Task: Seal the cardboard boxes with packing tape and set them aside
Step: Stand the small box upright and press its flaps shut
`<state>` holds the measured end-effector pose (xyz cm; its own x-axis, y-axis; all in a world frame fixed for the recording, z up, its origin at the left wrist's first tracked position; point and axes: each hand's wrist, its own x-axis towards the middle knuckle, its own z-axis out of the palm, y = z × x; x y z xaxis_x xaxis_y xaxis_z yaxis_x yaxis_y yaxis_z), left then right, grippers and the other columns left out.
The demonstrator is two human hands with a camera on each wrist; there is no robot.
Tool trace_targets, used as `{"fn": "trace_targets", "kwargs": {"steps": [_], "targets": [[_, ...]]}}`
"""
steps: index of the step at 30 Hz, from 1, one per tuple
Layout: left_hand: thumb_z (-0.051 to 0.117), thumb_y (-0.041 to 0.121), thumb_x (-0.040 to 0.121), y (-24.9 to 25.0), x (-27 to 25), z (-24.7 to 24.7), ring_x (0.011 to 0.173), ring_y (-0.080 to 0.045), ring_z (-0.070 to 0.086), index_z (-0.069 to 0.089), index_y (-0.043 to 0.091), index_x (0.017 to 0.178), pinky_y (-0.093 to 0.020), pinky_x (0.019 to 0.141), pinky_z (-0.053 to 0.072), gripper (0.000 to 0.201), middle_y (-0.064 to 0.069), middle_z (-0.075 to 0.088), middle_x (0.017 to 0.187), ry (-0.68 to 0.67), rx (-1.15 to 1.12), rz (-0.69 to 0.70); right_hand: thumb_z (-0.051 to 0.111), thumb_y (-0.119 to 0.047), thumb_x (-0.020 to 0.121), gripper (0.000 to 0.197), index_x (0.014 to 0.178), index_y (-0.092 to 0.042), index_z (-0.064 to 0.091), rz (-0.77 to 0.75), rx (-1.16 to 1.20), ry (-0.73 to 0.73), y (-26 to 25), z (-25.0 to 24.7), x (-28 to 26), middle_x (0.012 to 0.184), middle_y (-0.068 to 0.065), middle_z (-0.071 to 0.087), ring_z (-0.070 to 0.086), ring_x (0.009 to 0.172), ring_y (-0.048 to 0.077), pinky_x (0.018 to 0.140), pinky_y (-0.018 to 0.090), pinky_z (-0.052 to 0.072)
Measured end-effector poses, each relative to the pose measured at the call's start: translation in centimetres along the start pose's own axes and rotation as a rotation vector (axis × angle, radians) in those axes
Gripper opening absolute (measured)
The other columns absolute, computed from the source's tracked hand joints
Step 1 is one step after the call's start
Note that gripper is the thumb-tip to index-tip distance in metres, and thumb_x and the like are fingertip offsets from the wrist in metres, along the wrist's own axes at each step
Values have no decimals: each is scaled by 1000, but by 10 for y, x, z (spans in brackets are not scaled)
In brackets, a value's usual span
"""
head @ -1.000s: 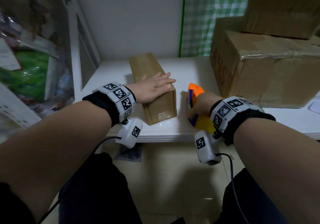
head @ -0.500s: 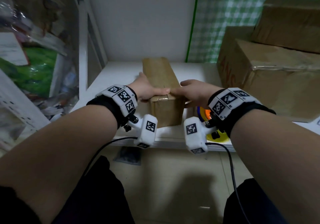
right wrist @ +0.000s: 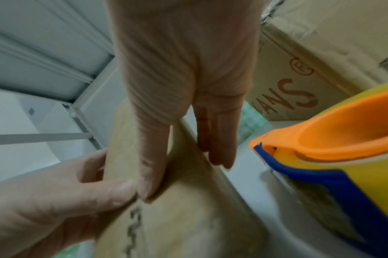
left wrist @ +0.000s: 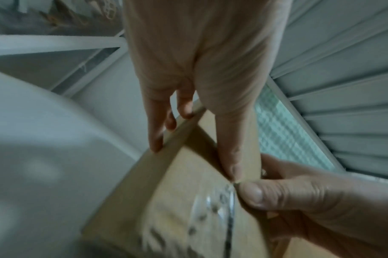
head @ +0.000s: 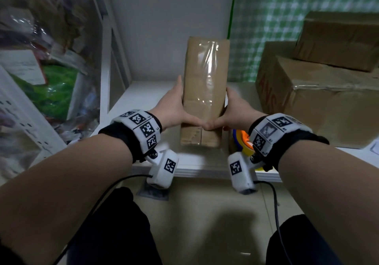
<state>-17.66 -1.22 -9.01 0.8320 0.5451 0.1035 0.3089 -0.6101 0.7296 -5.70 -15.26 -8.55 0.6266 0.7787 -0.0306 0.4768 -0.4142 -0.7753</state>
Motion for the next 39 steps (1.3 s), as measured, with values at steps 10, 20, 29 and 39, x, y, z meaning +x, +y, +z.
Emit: {"fn": "trace_targets", "kwargs": {"steps": [10,20,29,39], "targets": [[88,54,42,12,-20,-6,116,-18,48,35,15,131,-40,99,44,110,-2,48,128,77,173,25,90,-30,59,88,131,-17,40,-5,-41,4,-18,-15,-20,116,0,54,57,94,14,72,30,55],[92,37,48,34,-38,-21,105,-22,58,-3,28,148,-37,96,46,138,-7,53,129,99,193,117,93,-27,52,146,151,-29,-14,-138,-100,145,-23,-21,-43,138,2,51,50,124,21,95,25,37],[92,42,44,40,-21,-35,101,-21,61,6,22,147,-39,92,49,135,-8,58,122,111,181,166,93,-33,49,130,149,-26,10,-186,-160,221,-31,-29,-34,131,4,54,54,115,20,89,28,43],[93,37,45,55,-7,-32,118,-16,44,31,18,132,-38,103,41,108,-1,42,129,196,152,262,92,-41,46,128,146,-39,13,-245,-218,270,-28,-41,-23,128,1,55,57,111,20,90,31,45]]}}
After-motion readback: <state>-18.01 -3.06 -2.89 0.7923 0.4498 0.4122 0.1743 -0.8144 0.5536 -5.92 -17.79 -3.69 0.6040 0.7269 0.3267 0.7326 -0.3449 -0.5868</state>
